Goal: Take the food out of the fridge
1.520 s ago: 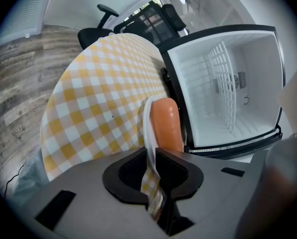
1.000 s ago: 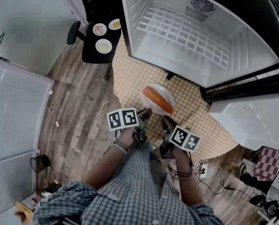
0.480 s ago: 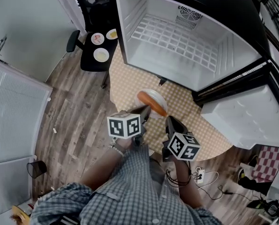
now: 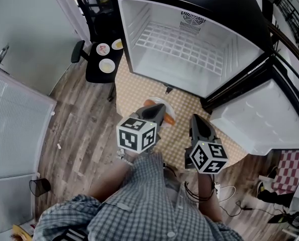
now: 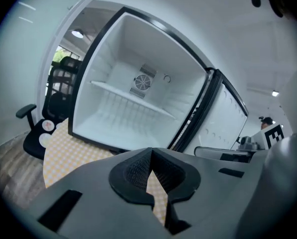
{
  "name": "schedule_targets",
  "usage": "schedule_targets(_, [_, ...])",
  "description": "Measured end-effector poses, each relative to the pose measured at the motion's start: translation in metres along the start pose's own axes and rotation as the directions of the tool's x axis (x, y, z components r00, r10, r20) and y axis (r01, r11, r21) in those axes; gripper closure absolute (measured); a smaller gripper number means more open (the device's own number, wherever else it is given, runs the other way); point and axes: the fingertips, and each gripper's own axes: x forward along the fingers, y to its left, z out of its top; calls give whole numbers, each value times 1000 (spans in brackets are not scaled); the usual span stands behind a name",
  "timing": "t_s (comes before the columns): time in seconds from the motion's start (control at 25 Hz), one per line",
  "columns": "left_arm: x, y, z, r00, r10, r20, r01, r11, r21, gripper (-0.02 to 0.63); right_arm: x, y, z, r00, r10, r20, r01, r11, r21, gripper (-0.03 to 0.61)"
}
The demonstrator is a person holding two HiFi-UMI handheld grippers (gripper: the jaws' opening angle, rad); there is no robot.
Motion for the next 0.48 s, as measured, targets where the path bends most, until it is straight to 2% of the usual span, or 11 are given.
schedule_targets(0.24, [-5,-17,16,1000,-3,22,1,996,85,609,-20,-11,26,997,-27,72,31,998,-49,569])
schedule_targets(0.48, [-7,-44,24,999,-7,35,-1,974,226,609,-38,-19,34,993,-42,111,47,998,-46,569])
